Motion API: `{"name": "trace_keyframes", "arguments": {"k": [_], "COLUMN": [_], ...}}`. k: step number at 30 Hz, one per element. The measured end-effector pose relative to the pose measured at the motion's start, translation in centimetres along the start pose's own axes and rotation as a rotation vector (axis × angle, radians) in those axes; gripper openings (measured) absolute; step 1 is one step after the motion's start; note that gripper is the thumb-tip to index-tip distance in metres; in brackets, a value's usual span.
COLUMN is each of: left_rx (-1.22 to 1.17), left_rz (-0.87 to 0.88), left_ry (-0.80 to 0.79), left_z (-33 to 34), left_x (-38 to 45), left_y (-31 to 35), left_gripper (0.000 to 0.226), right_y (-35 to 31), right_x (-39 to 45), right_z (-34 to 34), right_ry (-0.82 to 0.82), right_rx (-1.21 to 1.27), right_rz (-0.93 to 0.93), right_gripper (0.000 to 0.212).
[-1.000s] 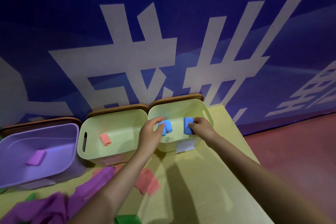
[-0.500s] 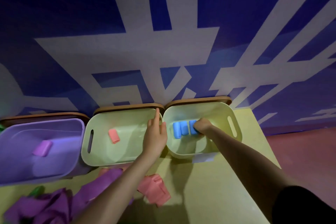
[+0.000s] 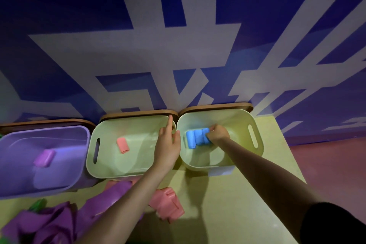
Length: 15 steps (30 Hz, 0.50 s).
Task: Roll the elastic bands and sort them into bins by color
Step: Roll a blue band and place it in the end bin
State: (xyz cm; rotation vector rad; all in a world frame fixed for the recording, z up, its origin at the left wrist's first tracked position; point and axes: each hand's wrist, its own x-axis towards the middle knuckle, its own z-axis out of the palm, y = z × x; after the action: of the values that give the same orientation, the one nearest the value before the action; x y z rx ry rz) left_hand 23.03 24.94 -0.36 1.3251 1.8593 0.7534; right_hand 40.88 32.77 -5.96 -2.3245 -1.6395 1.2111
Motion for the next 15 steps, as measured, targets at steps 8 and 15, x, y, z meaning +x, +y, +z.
{"name": "trace_keyframes", "arguments": {"k": [8,15], "left_rx": [0.002,0.007], "left_rz": [-0.002,-0.006], "left_ry": [-0.006,-0.007], "left_z": [-0.03,-0.04], "left_x": [0.01,-0.05], "left_y": [0.05,0.09], "left_gripper": [0.054,0.054], "right_y": [-0.01,0.06], "right_x": [0.11,0.60], "right_z": [0.47,0.70], "right_ry": [-0.041,-0.021], "right_rx": [0.230,0.232], "right_rz": [0.001,0.010], "right_gripper": [0.032,0.012]}}
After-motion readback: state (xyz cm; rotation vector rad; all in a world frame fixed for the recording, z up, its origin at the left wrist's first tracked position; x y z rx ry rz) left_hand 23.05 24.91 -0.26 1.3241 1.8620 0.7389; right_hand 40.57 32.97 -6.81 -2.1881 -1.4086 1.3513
